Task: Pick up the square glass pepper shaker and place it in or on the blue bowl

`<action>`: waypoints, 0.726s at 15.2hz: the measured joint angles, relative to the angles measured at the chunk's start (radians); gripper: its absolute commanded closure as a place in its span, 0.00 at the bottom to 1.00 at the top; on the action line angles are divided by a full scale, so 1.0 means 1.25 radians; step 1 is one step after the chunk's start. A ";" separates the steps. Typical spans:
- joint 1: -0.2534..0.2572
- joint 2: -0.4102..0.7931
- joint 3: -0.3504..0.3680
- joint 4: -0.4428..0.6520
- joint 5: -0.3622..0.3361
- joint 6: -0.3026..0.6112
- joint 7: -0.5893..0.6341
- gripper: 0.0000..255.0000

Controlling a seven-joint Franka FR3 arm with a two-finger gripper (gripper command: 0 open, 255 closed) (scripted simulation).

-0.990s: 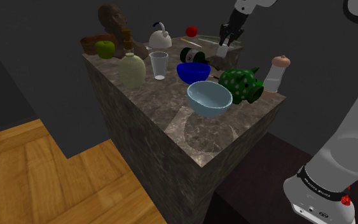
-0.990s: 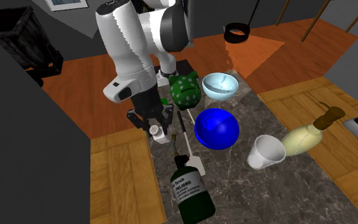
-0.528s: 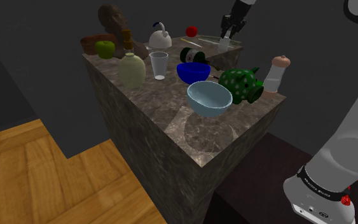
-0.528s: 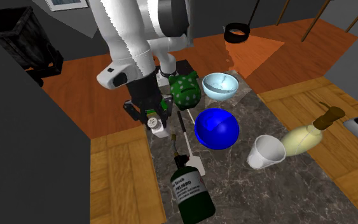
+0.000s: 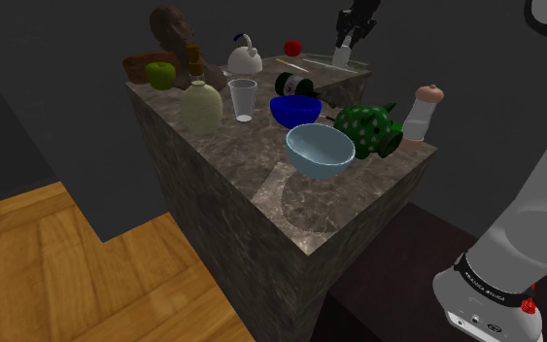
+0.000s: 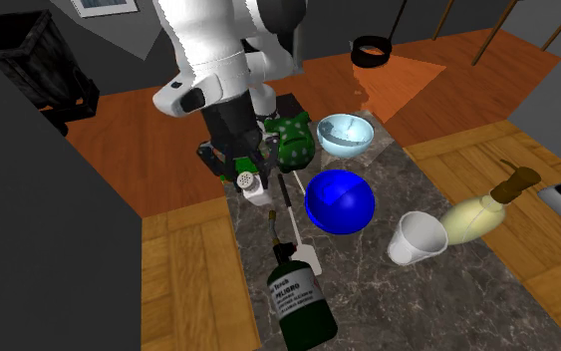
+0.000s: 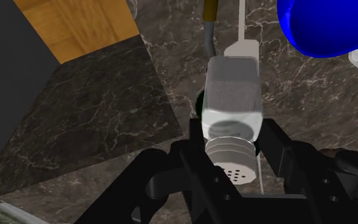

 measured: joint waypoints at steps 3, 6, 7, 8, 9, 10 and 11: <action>0.035 -0.040 0.020 -0.044 -0.028 0.017 0.054 1.00; 0.067 -0.058 0.044 -0.053 -0.052 0.019 0.113 1.00; 0.080 -0.068 0.054 -0.067 -0.061 0.027 0.135 1.00; 0.090 -0.082 0.062 -0.081 -0.070 0.029 0.154 1.00; 0.101 -0.088 0.071 -0.091 -0.078 0.037 0.175 1.00; 0.111 -0.089 0.080 -0.088 -0.084 0.036 0.194 1.00; 0.120 -0.093 0.088 -0.085 -0.091 0.031 0.213 1.00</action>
